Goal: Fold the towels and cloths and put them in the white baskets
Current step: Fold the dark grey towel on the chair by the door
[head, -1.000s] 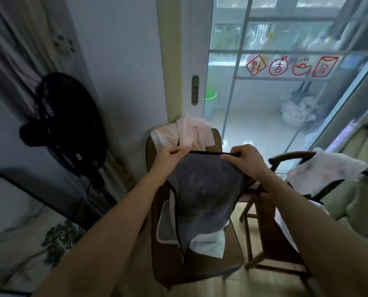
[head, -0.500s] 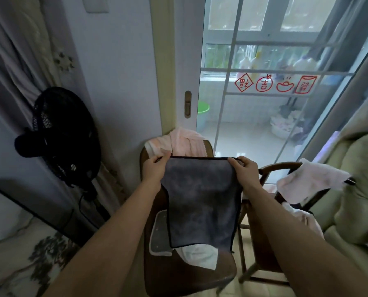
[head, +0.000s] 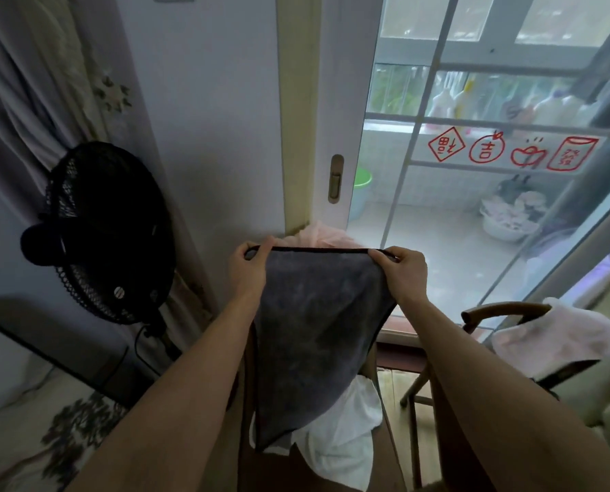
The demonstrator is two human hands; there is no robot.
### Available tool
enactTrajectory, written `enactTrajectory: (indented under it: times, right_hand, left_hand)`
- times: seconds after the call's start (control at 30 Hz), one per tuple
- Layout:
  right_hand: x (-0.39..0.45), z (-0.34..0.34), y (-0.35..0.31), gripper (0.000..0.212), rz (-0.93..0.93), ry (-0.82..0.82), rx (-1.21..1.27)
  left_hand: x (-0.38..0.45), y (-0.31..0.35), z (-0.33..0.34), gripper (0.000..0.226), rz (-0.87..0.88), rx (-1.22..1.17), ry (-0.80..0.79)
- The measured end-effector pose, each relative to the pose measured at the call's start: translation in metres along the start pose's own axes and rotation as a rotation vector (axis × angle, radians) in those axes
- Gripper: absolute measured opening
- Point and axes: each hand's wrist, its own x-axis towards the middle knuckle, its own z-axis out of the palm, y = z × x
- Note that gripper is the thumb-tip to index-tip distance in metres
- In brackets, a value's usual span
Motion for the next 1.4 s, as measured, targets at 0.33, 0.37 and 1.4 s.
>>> enactTrajectory:
  times: [0.33, 0.37, 1.4]
  right_hand:
    - [0.050, 0.004, -0.034, 0.012, -0.070, 0.032, 0.039]
    - [0.050, 0.002, -0.036, 0.011, -0.072, 0.032, 0.051]
    - [-0.200, 0.013, 0.194, 0.015, 0.430, -0.625, -0.202]
  left_hand:
    - [0.040, 0.030, 0.013, 0.026, 0.004, -0.076, 0.002]
    - [0.039, 0.033, 0.013, 0.027, 0.001, -0.081, -0.003]
    - [-0.130, -0.240, -0.077, 0.034, -0.388, 0.647, -0.241]
